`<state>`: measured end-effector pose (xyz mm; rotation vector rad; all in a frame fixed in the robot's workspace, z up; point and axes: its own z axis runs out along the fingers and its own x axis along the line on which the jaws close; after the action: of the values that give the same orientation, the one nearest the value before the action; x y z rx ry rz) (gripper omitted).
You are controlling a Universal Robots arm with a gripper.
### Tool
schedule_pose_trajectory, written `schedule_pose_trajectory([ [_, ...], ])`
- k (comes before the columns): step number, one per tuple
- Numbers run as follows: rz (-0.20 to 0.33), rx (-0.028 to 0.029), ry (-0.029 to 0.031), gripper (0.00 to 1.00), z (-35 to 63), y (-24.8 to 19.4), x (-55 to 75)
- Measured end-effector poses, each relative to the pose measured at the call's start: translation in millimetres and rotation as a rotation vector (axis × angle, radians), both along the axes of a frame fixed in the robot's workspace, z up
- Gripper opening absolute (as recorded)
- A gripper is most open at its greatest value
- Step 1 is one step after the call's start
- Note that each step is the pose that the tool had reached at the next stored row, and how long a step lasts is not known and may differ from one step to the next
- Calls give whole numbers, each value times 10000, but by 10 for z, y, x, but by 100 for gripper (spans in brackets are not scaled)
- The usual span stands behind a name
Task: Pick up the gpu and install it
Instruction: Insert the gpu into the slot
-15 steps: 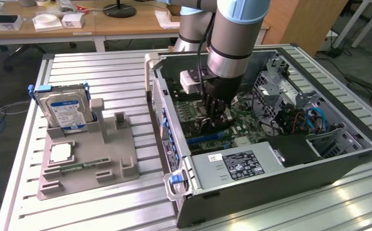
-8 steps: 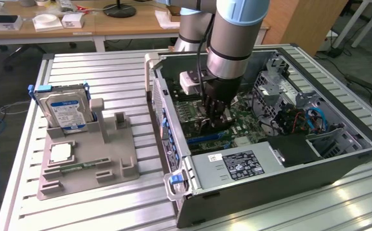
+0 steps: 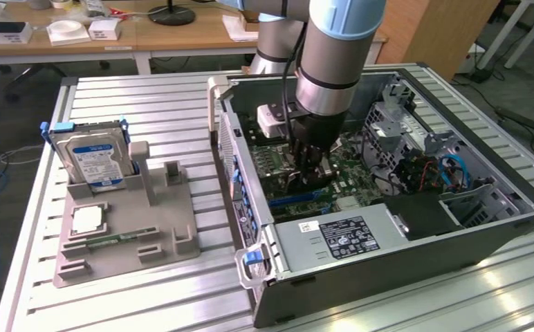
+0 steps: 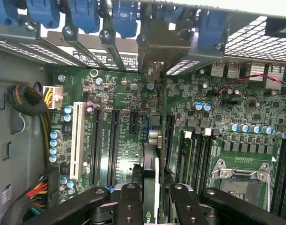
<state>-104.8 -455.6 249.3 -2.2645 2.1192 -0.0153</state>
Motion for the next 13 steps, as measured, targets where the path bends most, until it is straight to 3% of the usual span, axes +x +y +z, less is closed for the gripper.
schedule_pose_trajectory([
  [13, -159, 0, 0, 27, -8, 0, 1],
])
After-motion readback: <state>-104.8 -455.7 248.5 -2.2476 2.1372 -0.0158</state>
